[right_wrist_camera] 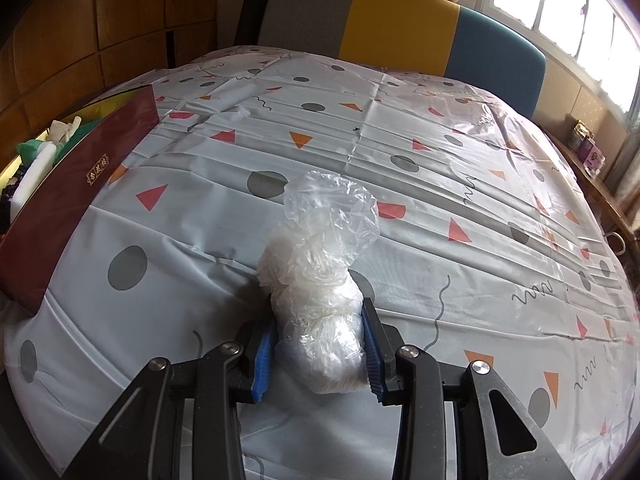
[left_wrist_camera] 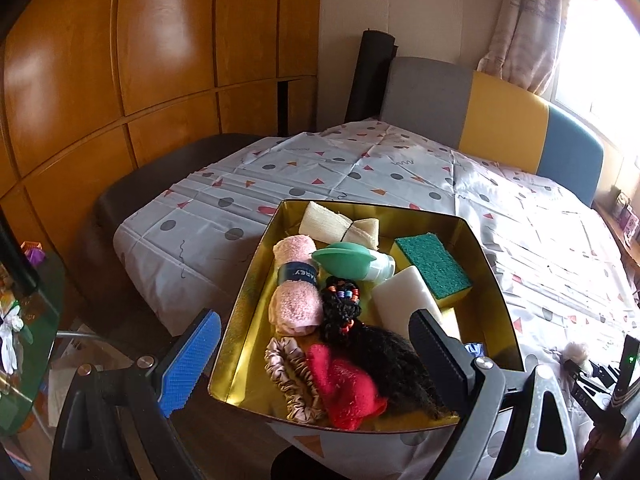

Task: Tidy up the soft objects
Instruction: 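Withdraw the open left tool from the tray, then carry the wrapped white ball into the tray and open the right tool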

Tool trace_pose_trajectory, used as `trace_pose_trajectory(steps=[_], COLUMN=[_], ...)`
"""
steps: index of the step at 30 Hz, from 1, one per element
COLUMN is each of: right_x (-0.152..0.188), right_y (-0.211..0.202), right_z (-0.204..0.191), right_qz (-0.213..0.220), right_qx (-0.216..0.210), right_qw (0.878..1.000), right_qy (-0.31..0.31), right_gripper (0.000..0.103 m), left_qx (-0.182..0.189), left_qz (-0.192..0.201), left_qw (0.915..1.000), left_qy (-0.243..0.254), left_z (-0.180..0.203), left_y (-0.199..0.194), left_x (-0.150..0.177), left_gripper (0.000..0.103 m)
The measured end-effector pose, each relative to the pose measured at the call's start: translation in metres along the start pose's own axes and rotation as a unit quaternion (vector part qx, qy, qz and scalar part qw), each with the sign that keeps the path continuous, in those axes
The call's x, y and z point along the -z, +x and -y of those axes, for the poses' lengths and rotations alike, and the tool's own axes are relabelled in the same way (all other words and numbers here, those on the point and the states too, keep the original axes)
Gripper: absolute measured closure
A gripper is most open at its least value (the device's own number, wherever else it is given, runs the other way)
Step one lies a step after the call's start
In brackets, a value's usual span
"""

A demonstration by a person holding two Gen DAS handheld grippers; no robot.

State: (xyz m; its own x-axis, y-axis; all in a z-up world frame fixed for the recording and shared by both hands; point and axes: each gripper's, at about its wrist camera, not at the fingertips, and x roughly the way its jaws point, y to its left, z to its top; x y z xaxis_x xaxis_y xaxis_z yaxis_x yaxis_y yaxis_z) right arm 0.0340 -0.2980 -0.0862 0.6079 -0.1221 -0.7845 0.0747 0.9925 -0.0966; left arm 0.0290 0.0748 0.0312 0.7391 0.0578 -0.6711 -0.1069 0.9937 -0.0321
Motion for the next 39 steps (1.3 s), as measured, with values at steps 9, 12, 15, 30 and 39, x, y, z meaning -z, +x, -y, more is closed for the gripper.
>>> trace_pose_trajectory(steps=[9,12,15,30,39], right_x=[-0.005,-0.016,-0.032,-0.12,-0.111], right_y=[-0.005,-0.018,-0.039,-0.065,-0.012], right_z=[-0.006,-0.012,-0.031,-0.2,-0.242], right_qz=[-0.02,-0.014,0.009,0.031,-0.028], right_qx=[0.03,0.011,-0.022,-0.155,-0.111], right_qw=[0.999,0.998,0.998,0.987,0.989], right_qy=[0.029,0.056,0.057,-0.043,-0.098], right_gripper=[0.066,0.066,0.066,0.065,0.051], left_qx=[-0.005,-0.004,-0.004,-0.018,-0.024], left_qz=[-0.004,-0.004,-0.004,-0.006,-0.003], left_qw=[1.0,1.0,0.9999,0.9997,0.9993], left_qy=[-0.003,-0.007,-0.012,-0.016,-0.028], left_z=[-0.012,-0.016,-0.019,-0.03,-0.037], left_y=[-0.002,-0.002,-0.002,-0.004,-0.006], left_x=[0.009,0.012,0.012,0.015,0.014], left_gripper=[0.007,0.007,0.007,0.007,0.007])
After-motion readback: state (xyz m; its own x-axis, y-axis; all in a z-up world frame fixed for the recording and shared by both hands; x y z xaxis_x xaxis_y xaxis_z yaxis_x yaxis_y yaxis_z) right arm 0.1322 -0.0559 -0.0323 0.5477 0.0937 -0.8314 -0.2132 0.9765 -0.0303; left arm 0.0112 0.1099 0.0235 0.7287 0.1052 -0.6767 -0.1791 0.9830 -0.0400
